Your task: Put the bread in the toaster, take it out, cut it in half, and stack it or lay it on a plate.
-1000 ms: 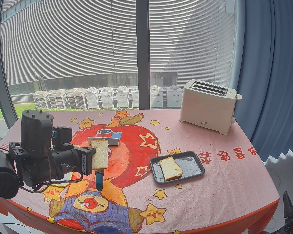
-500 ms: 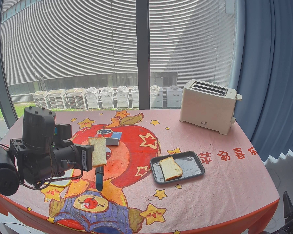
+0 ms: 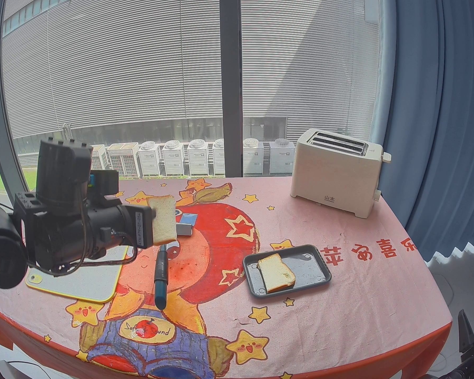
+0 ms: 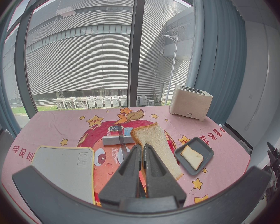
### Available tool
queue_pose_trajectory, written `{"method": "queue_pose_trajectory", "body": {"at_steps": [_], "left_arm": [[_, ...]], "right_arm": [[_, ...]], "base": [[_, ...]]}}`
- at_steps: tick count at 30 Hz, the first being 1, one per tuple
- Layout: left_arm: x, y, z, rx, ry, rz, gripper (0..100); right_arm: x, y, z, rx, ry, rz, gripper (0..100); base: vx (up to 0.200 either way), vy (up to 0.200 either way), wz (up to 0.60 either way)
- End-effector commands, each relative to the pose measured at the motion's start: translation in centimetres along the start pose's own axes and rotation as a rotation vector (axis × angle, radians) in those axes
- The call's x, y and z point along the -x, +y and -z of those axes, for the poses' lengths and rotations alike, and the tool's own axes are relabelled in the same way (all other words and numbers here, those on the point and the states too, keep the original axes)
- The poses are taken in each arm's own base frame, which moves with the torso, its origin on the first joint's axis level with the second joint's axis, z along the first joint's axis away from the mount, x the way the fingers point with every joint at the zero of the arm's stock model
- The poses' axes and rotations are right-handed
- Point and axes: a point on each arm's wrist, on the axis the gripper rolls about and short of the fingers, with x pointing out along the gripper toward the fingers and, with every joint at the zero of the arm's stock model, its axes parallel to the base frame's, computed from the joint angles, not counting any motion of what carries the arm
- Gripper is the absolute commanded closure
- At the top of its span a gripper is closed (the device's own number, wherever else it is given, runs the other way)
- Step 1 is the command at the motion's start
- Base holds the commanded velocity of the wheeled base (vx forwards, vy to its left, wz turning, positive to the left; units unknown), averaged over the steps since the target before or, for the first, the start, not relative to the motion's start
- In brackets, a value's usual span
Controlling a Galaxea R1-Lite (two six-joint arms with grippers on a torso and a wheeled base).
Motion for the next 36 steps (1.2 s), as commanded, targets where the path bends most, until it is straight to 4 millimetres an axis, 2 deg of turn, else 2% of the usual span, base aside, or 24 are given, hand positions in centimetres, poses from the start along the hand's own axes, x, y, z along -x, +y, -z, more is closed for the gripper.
{"method": "queue_pose_trajectory", "body": {"at_steps": [1, 8, 21, 25, 29, 36], "left_arm": [[-1.2, -0.8, -2.1, -0.005, 0.019, 0.0, 100], [-1.4, -1.0, -2.8, -0.009, 0.038, -0.004, 100], [-1.2, -0.9, -2.4, -0.027, 0.059, -0.016, 100], [-0.9, -0.9, -2.5, -0.035, 0.052, -0.012, 100], [0.6, -1.0, -2.4, -0.038, 0.03, 0.008, 100], [0.7, -1.8, -2.0, -0.057, 0.042, 0.033, 100]], "right_arm": [[0.0, 0.0, 0.5, -0.001, 0.001, 0.0, 0], [0.0, 0.0, 0.5, -0.001, 0.0, 0.0, 0], [0.0, 0.0, 0.5, -0.001, 0.001, 0.0, 0], [0.0, 0.0, 0.5, -0.001, 0.001, 0.0, 0], [0.0, 0.0, 0.5, -0.001, 0.001, 0.0, 0], [0.0, 0.0, 0.5, -0.001, 0.001, 0.0, 0]], "base": [[0.0, 0.0, 0.0], [0.0, 0.0, 0.0], [0.0, 0.0, 0.0], [0.0, 0.0, 0.0], [0.0, 0.0, 0.0], [0.0, 0.0, 0.0]]}}
